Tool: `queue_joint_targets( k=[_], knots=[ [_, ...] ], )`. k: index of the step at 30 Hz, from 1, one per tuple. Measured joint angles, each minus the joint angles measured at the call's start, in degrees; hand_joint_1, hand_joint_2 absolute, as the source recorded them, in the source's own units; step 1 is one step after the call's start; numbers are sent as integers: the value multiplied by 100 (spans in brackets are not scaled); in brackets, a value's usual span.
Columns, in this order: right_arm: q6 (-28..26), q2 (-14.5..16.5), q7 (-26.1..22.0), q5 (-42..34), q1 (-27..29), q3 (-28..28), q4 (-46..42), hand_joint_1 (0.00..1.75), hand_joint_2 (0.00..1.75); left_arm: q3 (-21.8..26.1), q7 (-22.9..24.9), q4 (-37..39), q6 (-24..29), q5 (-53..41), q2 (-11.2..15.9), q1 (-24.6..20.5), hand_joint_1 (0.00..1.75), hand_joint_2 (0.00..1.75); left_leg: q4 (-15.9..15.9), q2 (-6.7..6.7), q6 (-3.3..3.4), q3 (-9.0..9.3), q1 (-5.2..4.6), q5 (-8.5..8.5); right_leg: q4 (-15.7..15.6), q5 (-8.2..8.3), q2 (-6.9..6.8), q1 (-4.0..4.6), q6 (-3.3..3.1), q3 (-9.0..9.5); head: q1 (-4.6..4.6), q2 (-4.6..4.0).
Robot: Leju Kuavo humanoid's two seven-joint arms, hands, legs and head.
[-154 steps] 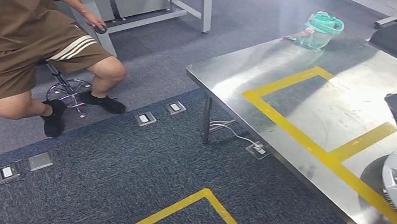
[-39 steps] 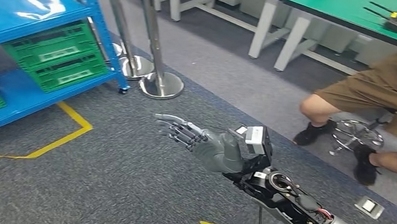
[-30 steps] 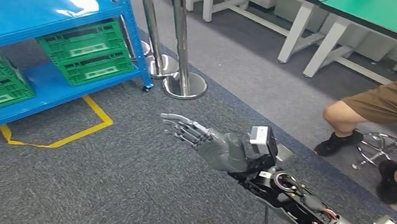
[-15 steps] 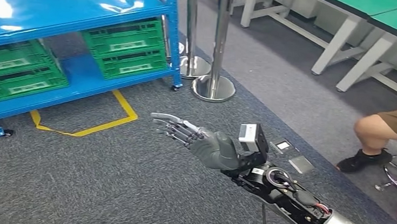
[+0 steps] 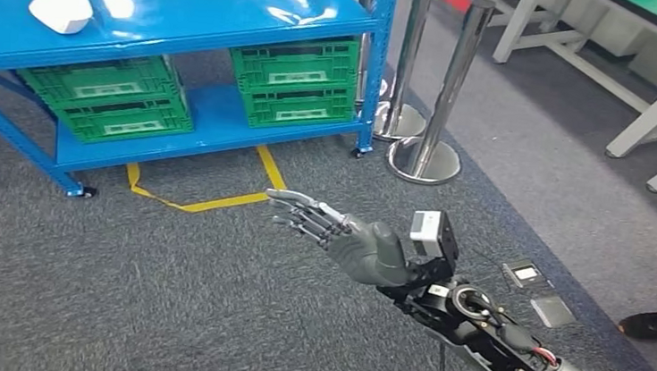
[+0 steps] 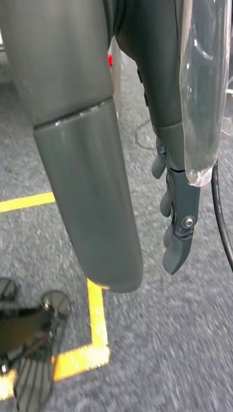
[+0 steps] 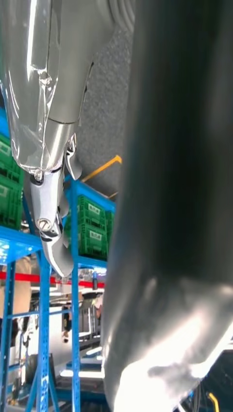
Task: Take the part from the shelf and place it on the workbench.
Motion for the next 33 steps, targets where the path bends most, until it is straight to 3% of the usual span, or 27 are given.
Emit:
queue_joint_targets(
  k=[2,3,5,6,7,8,10,12,14,16,18,20,21,22,23,25,26,28,33],
  knots=[
    [4,-3,-4,-1,-5,-3,-12,0,0,-10,0,-1,0,-1,7,2,0,0,345,290,-57,-172,-14,-204,-59,35,-144,-25,-56,32,-70,0],
    [4,-5,-3,-1,1,-4,-14,0,0,-13,0,-3,0,-2,2,-8,0,0,698,470,-84,-350,-9,-381,-68,37,-221,-11,-71,37,-113,0],
    [2,-6,2,0,24,-2,-15,0,0,-20,-1,-3,0,-2,2,-29,0,0,1429,609,-131,-732,18,-668,-68,29,-377,4,-86,33,-173,-1],
    [-2,-6,5,0,34,-1,-15,0,0,-24,-2,-3,0,-2,2,-29,0,0,1598,629,-147,-825,30,-687,-68,24,-453,6,-87,32,-189,0],
    [-8,-6,4,0,39,1,-15,0,0,-28,-2,-3,0,-3,4,-26,0,0,1521,647,-156,-790,39,-596,-68,17,-523,6,-84,34,-202,0],
    [-14,-6,4,0,39,2,-15,0,0,-32,-2,-3,0,-8,10,-23,0,0,1244,677,-157,-644,46,-434,-68,9,-589,5,-76,40,-212,0],
    [-24,-6,1,0,35,1,-22,0,0,-39,-2,-3,-7,-28,30,-33,0,0,416,889,-126,-187,29,-109,-64,-20,-702,29,-37,64,-234,-1],
    [-31,-6,1,1,28,-1,-41,0,0,-47,-2,-3,-15,-57,49,-52,0,0,-23,1026,-65,48,-7,-7,-61,-55,-797,63,18,91,-221,-1],
    [-44,-6,1,2,26,-1,-65,0,0,-52,0,-3,-16,-73,67,-48,0,0,-52,922,3,48,-28,-19,-72,-84,-887,68,80,130,-190,0],
    [-62,-6,-4,3,27,-2,-87,0,0,-55,4,-3,-9,-71,79,-33,0,0,-80,814,70,73,-11,-11,30,-196,-769,42,144,118,-172,0],
    [-79,-6,-10,6,34,-8,-97,0,0,-56,6,-3,3,-66,83,-34,0,0,-103,715,130,98,8,-1,583,-522,-492,22,174,-119,-119,-1],
    [-78,-6,-16,7,58,-9,-95,0,0,-56,8,-3,14,-60,88,-43,0,0,-100,606,160,102,-4,-5,1416,-870,-353,24,177,-515,-58,0],
    [-57,-6,-31,-7,69,-8,-94,0,0,-56,10,-3,18,-56,91,-43,0,0,-98,550,164,107,-11,-9,1669,-913,-335,25,178,-652,-41,0],
    [-26,-6,-55,-36,75,-8,-93,0,0,-57,13,-3,20,-51,92,-40,0,0,-95,499,166,118,-16,-13,1694,-830,-327,24,174,-689,-29,0],
    [9,-6,-83,-72,76,-9,-92,0,0,-57,15,-3,21,-45,92,-36,0,0,-91,449,165,132,-17,-19,1488,-639,-322,23,166,-622,-17,-1],
    [68,-6,-137,-138,68,-16,-90,0,0,-57,18,-3,25,-25,91,-31,0,0,-78,360,144,161,-21,-41,711,-178,-274,22,128,-320,27,-1],
    [80,-6,-154,-151,61,-19,-89,0,0,-57,19,-3,27,-11,90,-32,0,0,-61,327,124,155,-29,-51,368,-51,-240,24,107,-186,43,-1],
    [88,-6,-184,-160,53,-21,-85,0,0,-57,24,-3,33,11,94,-30,0,0,-28,297,92,106,-46,-56,73,-12,-189,31,75,-70,40,-1],
    [103,-10,-224,-174,52,-44,-64,0,0,-57,44,-3,38,25,103,-13,0,0,-46,307,117,97,-37,-41,27,-7,-180,54,59,-52,-81,-1]
  ],
)
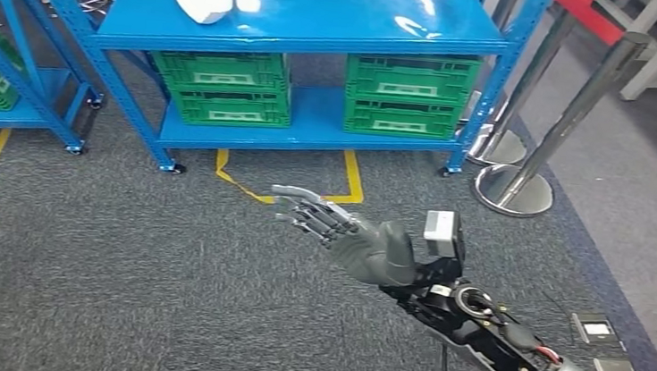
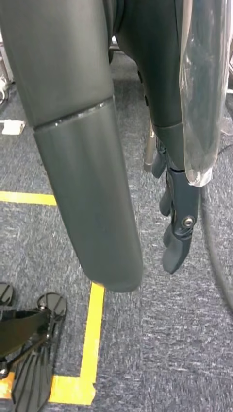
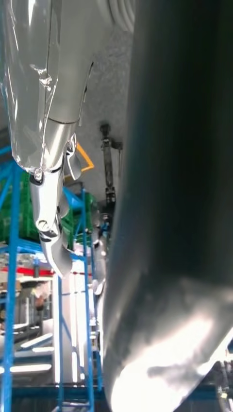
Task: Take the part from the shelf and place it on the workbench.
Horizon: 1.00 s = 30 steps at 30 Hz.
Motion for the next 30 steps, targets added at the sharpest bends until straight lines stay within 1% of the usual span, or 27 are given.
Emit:
queue_joint_targets(
  k=[4,7,10,15,22,30],
  knots=[
    [13,2,-16,-8,-12,-1,5,0,0,0,2,0,9,11,1,-9,0,0,-38,2,-35,23,12,12,1,-8,0,14,-40,6,-72,0],
    [34,2,-32,-31,-17,-2,12,0,0,0,2,0,16,13,-1,-8,0,0,-46,2,-74,25,24,9,2,-12,0,24,-54,6,-82,0],
    [48,2,-45,-41,-20,-2,24,0,0,0,2,0,16,13,-1,-8,0,0,-48,2,-96,25,27,6,3,-16,-1,27,-61,7,-83,1],
    [51,2,-57,-46,-20,-2,33,0,0,0,4,0,16,10,-3,-8,0,0,-48,2,-110,25,26,-2,2,-18,-1,24,-63,9,-82,0],
    [51,2,-78,-66,-19,-5,33,0,0,0,20,0,-4,5,-3,-8,0,0,-47,3,-110,25,23,-3,-11,-18,-1,19,-63,17,-79,1],
    [55,2,-98,-103,-18,-9,33,0,0,0,-64,0,-117,1,-5,-8,0,0,-45,3,-110,25,21,-3,-20,-17,-1,17,-62,21,-76,0]
  ],
)
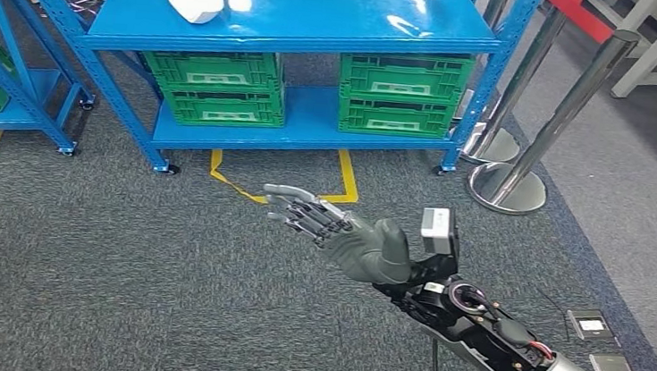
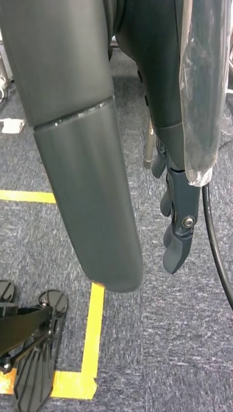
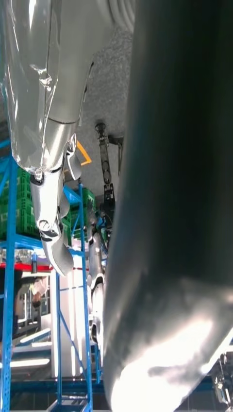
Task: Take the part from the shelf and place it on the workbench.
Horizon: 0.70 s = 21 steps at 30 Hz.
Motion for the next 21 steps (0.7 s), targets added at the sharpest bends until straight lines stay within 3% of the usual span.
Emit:
queue_joint_targets(
  k=[9,13,15,17,19,20,21],
  knots=[
    [41,0,-22,-39,5,0,0,0,0,0,0,0,-61,9,1,0,0,0,47,0,45,-11,-14,-32,-7,-5,0,-14,20,8,-9,0],
    [46,0,-32,-42,2,-5,-1,0,0,0,-1,0,-69,9,4,-2,0,0,47,5,103,-4,-33,-63,-34,-24,1,-29,74,30,-13,0],
    [49,0,-38,-42,5,-22,-4,0,0,0,-7,-1,-69,9,-1,1,0,0,-57,28,140,80,3,-46,40,-95,-13,-31,111,11,-3,0],
    [53,0,-43,-42,7,-49,-5,0,0,0,-13,-2,-68,9,-6,5,0,0,-147,54,169,175,47,-36,565,-358,-38,-31,141,-241,45,0],
    [55,0,-45,-42,29,-65,-1,0,0,0,-16,-2,-67,9,-8,4,0,0,-153,62,179,215,53,-65,1363,-654,-48,-43,176,-670,91,0],
    [55,0,-45,-42,50,-68,2,0,0,0,-16,-2,-67,9,-9,6,0,0,-150,63,173,238,55,-88,1602,-684,-50,-56,195,-818,102,1],
    [55,0,-45,-40,66,-74,6,0,0,0,-17,-2,-67,9,-13,11,0,0,-145,58,158,270,62,-116,1623,-595,-52,-70,214,-861,112,0]
  ],
)
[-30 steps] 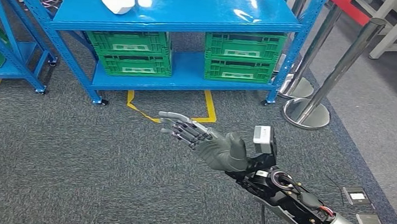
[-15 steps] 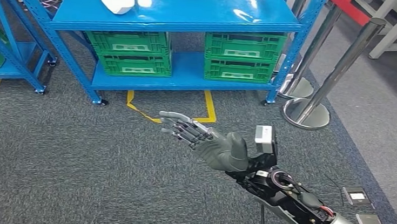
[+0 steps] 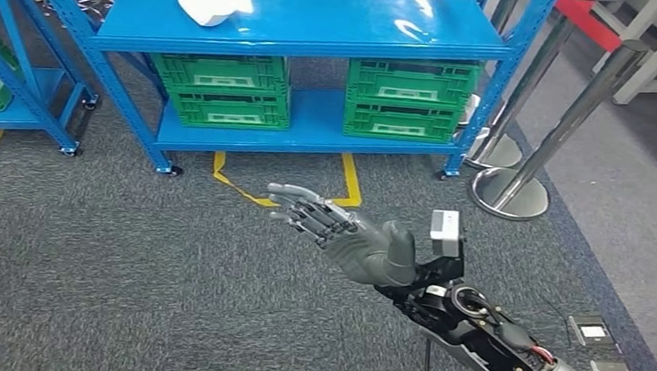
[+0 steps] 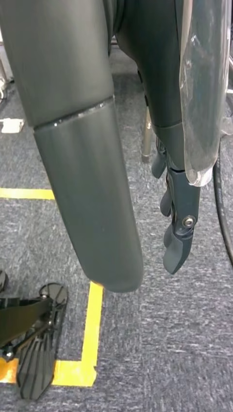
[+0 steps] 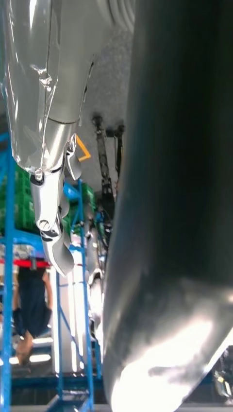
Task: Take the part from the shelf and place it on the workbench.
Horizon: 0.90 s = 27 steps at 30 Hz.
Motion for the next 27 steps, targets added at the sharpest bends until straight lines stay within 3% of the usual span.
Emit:
queue_joint_targets(
  k=[2,4,5,8,9,11,13,14,15,16,18,19,21,24,25,27],
  knots=[
    [0,0,-1,8,11,-14,7,0,0,0,-1,0,-1,-1,-9,12,0,0,20,-18,-53,92,24,-78,-612,459,1,-34,37,237,30,0],
    [1,0,-2,18,6,-24,13,0,0,0,-2,1,-2,-5,-5,11,0,0,67,-37,-129,137,29,-163,-1315,733,47,-49,47,568,65,0],
    [3,0,-2,22,8,-25,16,0,0,-1,-3,2,-2,-8,-1,3,0,0,90,-45,-168,128,25,-186,-1480,747,70,-43,19,652,65,0],
    [16,0,2,32,12,-27,18,0,0,-2,-3,2,-3,-12,-1,-8,0,0,116,-47,-252,89,28,-209,-1517,681,78,-12,-117,697,13,-1],
    [22,1,4,36,6,-34,17,0,0,-2,-4,2,-4,-11,-5,-8,0,0,187,7,-275,65,30,-246,-1526,668,65,-12,-156,722,-6,-1],
    [38,4,9,43,-10,-49,15,0,0,-2,-6,2,-7,-9,-11,-25,0,0,705,157,-313,-203,21,-448,-1551,634,19,-17,-237,791,-69,-1],
    [50,9,15,46,-9,-52,16,0,0,-2,-7,2,-7,-8,-14,-40,0,0,1580,248,-316,-762,12,-692,-1553,585,-31,10,-298,834,-144,0],
    [52,11,19,48,-5,-52,17,0,0,-2,-7,2,-7,-6,-15,-38,0,0,1899,258,-305,-1012,10,-722,-1553,560,-48,27,-316,857,-162,0],
    [52,11,22,48,-3,-52,17,0,0,-2,-7,2,-7,-4,-17,-29,0,0,2003,262,-282,-1157,5,-637,-1553,532,-60,43,-328,887,-168,0],
    [53,12,24,48,-4,-53,18,0,0,-2,-7,2,-7,-2,-19,-20,0,0,1871,263,-247,-1179,-7,-445,-1554,501,-66,58,-335,926,-172,-1],
    [55,15,28,48,-9,-53,18,0,0,-2,-7,2,-7,1,-9,-11,0,0,1083,280,-133,-917,-64,64,-1560,432,-77,78,-335,1015,-179,-1],
    [57,17,28,49,-12,-54,18,0,0,-2,-6,2,-7,1,-1,-15,0,0,702,298,-83,-759,-99,212,-1564,398,-82,91,-322,1046,-184,-1],
    [57,19,31,50,-15,-55,18,0,0,-2,-5,2,-7,2,14,-31,0,0,326,326,-37,-591,-155,258,-1584,345,-91,96,-277,1069,-187,-1],
    [57,22,34,52,-25,-57,12,0,0,-2,-3,2,-7,6,10,-28,0,0,204,302,-20,-480,-134,207,-1625,276,-103,99,-191,1130,-175,-1],
    [57,22,32,54,-37,-60,10,0,0,-2,-2,2,-7,7,8,-21,0,0,153,297,-3,-416,-114,198,-1532,211,-99,100,-165,1110,-161,-1],
    [55,22,30,57,-54,-66,14,0,0,-2,-1,1,-7,7,5,-17,0,0,91,293,33,-297,-95,159,-907,-54,-84,84,-124,812,-105,-1]
  ],
)
